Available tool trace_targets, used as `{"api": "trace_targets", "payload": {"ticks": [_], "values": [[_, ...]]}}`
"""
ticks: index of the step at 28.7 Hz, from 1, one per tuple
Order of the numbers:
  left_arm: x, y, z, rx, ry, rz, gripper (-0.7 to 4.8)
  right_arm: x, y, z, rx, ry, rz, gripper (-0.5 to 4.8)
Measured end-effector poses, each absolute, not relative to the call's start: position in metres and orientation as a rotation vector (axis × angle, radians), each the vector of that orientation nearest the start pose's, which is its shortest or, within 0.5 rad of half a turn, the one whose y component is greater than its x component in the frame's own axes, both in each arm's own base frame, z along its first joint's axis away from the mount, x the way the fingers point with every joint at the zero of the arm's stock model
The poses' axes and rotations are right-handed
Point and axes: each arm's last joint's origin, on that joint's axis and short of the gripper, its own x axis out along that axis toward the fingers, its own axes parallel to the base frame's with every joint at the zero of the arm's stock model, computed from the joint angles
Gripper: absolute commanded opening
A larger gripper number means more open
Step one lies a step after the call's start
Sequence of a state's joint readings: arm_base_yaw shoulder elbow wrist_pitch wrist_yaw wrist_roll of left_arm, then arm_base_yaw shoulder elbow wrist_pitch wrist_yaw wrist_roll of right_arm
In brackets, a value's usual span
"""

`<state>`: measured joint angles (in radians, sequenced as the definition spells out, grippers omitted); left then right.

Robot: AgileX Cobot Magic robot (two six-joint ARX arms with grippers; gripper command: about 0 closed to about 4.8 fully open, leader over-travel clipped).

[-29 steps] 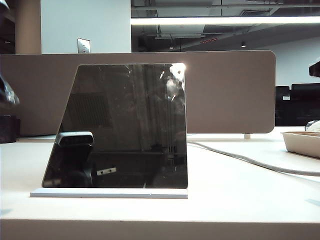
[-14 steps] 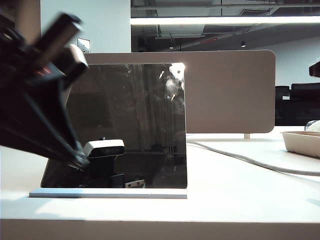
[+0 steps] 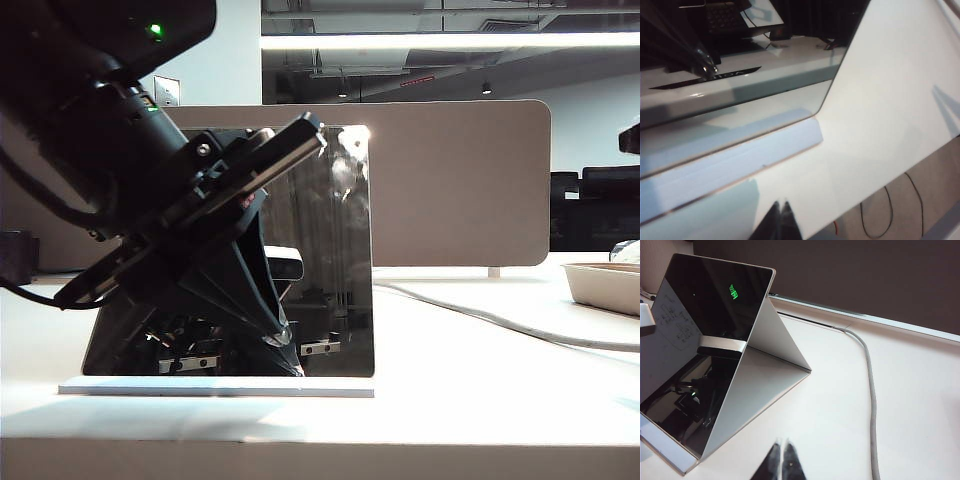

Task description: Push the base of the mirror on the table to move it forward for a short distance.

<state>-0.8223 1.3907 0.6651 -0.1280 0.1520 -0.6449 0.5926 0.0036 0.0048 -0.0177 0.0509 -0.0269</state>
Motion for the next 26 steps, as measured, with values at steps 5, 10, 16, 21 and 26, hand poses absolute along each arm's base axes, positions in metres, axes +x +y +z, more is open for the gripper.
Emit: {"api": "trace_targets", "payload": {"ticks": [5, 10, 16, 21, 26], "values": [[0.172, -0.191, 0.167, -0.203, 1.144, -0.508, -0.02, 0.082, 0.053, 0.163, -0.031, 0.008, 0.542, 0.22], [0.171, -0.187, 0.164, -0.162, 1.154, -0.442, -0.02, 0.082, 0.053, 0.163, -0.031, 0.009, 0.542, 0.22], [0.175, -0.191, 0.156, -0.156, 1.156, -0.432, -0.02, 0.082, 0.053, 0.163, -0.032, 0.009, 0.542, 0.22], [0.178, -0.195, 0.152, -0.168, 1.140, -0.447, -0.02, 0.082, 0.053, 0.163, -0.031, 0.008, 0.542, 0.22], [0.183, -0.201, 0.149, -0.190, 1.111, -0.471, -0.02, 0.082, 0.053, 0.163, -0.032, 0.009, 0.542, 0.22]]}}
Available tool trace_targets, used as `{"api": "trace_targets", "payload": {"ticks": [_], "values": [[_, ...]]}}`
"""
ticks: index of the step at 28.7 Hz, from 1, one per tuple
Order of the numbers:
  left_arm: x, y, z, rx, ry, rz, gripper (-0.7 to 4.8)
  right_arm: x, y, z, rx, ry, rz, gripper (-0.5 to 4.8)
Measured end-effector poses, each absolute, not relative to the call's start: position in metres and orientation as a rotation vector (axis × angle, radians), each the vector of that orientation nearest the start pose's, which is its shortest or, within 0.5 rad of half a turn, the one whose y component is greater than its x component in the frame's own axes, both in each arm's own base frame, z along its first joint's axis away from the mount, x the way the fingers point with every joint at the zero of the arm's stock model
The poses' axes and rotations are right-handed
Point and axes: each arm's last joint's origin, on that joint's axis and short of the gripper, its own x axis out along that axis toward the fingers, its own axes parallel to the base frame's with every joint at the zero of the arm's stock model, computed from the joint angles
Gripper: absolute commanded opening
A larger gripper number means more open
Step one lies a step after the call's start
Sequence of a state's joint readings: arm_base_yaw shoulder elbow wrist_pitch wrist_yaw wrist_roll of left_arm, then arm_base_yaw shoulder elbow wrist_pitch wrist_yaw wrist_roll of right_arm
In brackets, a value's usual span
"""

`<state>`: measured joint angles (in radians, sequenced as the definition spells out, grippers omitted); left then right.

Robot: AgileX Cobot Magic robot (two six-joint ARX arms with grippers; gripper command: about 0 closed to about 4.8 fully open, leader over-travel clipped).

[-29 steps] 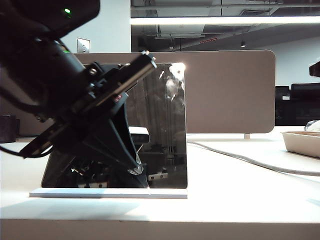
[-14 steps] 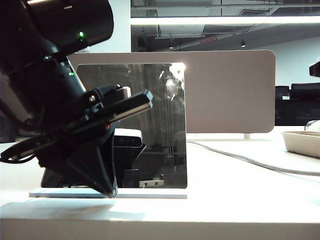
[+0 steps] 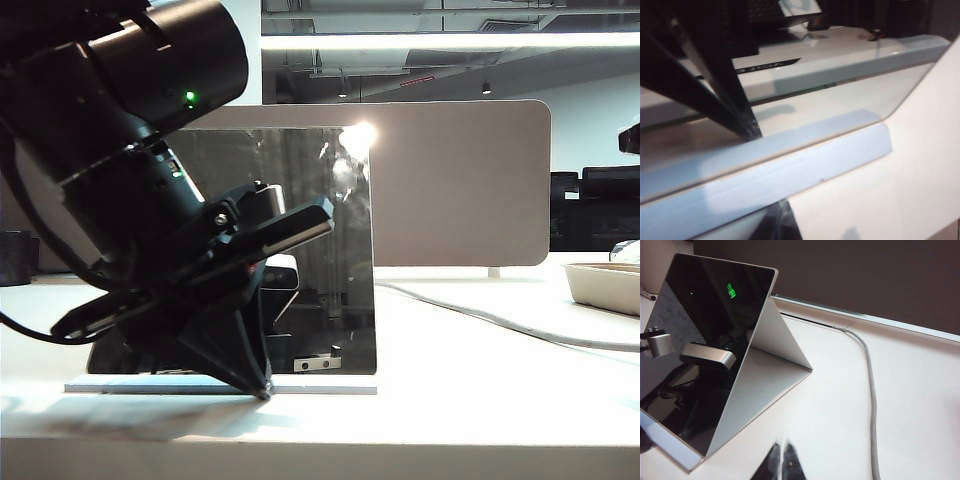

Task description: Push the base of the mirror on the table to move it forward for a short distance.

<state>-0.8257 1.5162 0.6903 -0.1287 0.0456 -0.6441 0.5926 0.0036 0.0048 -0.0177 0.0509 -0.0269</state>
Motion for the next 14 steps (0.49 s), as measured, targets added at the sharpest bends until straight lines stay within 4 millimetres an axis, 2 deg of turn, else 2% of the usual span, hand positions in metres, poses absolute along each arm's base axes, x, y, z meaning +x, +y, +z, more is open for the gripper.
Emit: {"api": "trace_targets", "payload": {"ticks": [11, 14], "values": [[0.189, -0.203, 0.147, -0.191, 1.059, -0.437, -0.02, 0.082, 0.053, 0.163, -0.032, 0.009, 0.542, 0.22], [0.198, -0.196, 0.147, -0.211, 1.045, -0.396, -0.02, 0.082, 0.053, 0.163, -0.032, 0.009, 0.542, 0.22]]}}
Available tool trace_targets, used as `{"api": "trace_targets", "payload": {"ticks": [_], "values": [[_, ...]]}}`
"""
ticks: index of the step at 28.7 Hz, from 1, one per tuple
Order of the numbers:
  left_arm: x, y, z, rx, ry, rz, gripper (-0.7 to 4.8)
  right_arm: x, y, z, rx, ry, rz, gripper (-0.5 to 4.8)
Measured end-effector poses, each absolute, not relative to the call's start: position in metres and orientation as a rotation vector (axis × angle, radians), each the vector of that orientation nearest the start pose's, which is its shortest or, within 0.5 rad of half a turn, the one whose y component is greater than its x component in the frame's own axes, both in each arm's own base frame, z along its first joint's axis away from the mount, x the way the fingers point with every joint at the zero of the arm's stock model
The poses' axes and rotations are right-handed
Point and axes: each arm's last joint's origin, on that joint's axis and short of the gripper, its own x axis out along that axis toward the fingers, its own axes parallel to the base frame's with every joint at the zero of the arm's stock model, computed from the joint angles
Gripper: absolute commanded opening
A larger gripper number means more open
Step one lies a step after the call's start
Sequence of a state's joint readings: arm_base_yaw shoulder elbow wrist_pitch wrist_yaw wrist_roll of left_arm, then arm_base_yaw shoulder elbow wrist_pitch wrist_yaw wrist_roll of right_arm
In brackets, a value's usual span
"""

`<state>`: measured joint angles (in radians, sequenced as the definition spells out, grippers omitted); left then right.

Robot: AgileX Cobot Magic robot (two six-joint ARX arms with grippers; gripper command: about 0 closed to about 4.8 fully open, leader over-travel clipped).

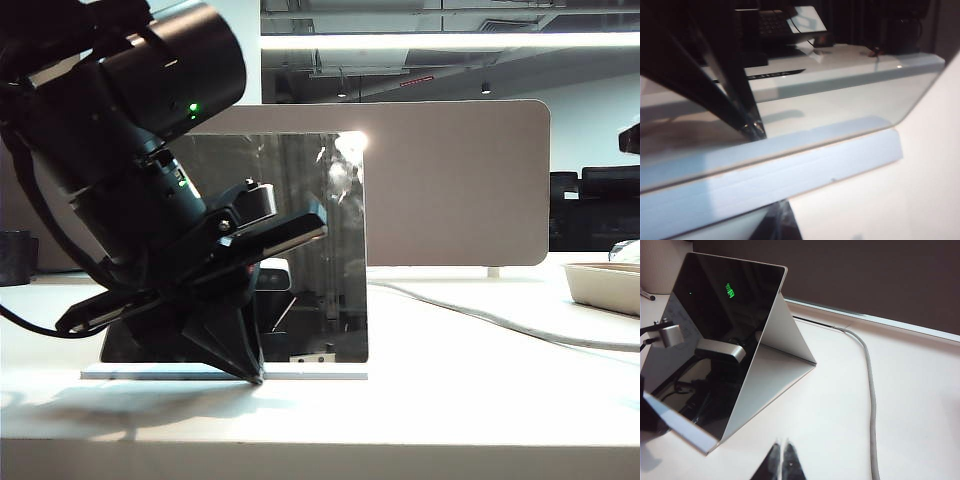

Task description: Push the base of the mirror on the table to move it forward for a short distance.

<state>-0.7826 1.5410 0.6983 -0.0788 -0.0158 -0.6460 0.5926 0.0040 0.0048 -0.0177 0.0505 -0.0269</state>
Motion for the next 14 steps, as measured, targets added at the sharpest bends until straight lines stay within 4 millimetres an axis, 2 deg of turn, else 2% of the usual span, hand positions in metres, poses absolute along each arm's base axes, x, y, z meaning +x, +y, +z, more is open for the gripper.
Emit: {"api": "trace_targets", "payload": {"ticks": [8, 14], "values": [[0.225, -0.180, 0.148, -0.276, 1.036, -0.322, -0.02, 0.082, 0.053, 0.163, -0.031, 0.008, 0.542, 0.22], [0.253, -0.198, 0.150, -0.265, 1.033, -0.354, -0.02, 0.082, 0.053, 0.163, -0.031, 0.008, 0.542, 0.22]]}}
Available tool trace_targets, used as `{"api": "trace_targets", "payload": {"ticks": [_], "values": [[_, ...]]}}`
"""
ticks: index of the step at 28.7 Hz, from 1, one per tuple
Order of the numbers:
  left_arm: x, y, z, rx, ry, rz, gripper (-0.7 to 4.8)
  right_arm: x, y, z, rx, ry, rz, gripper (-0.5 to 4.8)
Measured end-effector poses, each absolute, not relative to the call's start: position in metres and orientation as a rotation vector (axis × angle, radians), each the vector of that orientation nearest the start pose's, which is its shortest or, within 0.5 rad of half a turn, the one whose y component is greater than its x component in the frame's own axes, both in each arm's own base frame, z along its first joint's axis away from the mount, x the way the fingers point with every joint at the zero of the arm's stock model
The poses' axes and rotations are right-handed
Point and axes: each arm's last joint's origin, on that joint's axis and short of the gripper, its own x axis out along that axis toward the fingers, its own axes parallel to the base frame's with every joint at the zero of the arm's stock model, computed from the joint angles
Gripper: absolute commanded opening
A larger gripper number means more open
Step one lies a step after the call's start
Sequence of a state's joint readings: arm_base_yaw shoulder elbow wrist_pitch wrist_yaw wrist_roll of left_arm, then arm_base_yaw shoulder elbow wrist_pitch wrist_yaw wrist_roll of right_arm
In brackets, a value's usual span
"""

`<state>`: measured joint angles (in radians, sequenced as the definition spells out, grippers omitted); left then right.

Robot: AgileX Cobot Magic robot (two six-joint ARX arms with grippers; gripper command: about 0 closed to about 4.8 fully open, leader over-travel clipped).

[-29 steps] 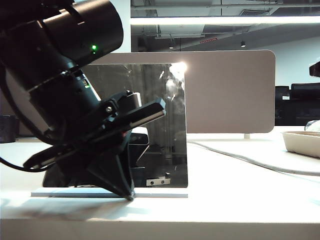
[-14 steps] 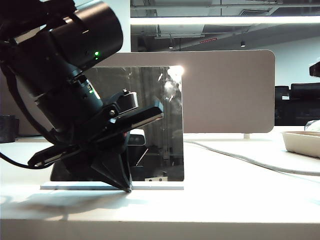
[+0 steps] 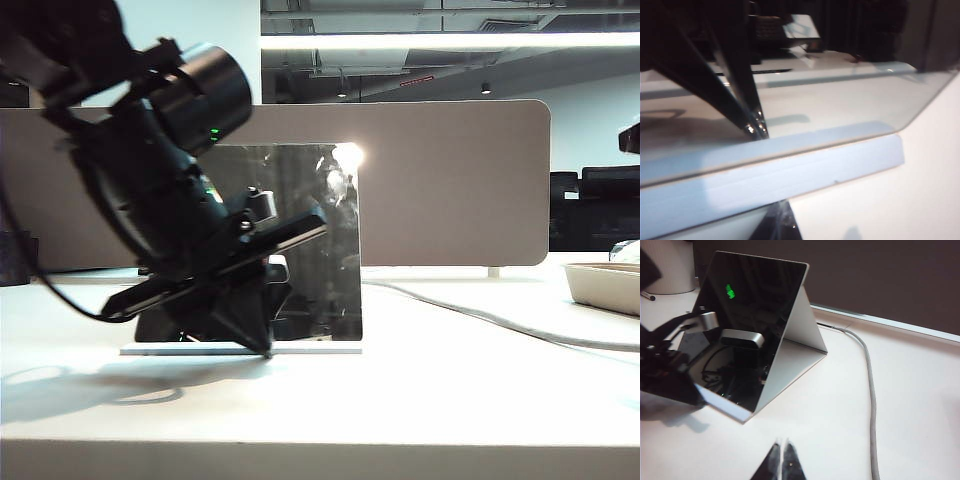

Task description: Push the base of the mirror on the table to move it forward for a short distance.

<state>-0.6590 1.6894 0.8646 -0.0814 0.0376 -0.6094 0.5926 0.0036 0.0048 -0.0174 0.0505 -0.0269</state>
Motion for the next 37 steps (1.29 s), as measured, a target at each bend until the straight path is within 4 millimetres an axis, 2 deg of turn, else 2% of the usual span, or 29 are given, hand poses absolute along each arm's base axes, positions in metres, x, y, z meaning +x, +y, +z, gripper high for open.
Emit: {"api": "trace_targets", "payload": {"ticks": [5, 10, 18, 27, 37], "values": [[0.279, -0.206, 0.152, -0.283, 1.029, -0.353, -0.02, 0.082, 0.053, 0.163, -0.031, 0.008, 0.542, 0.22], [0.304, -0.206, 0.153, -0.302, 1.007, -0.330, -0.02, 0.082, 0.053, 0.163, -0.032, 0.009, 0.542, 0.22], [0.339, -0.181, 0.153, -0.334, 0.968, -0.262, -0.02, 0.082, 0.053, 0.163, -0.032, 0.009, 0.542, 0.22], [0.357, -0.164, 0.148, -0.369, 0.899, -0.248, -0.02, 0.082, 0.053, 0.163, -0.031, 0.008, 0.542, 0.22], [0.363, -0.165, 0.146, -0.367, 0.827, -0.270, -0.02, 0.082, 0.053, 0.163, -0.031, 0.008, 0.542, 0.22]]}}
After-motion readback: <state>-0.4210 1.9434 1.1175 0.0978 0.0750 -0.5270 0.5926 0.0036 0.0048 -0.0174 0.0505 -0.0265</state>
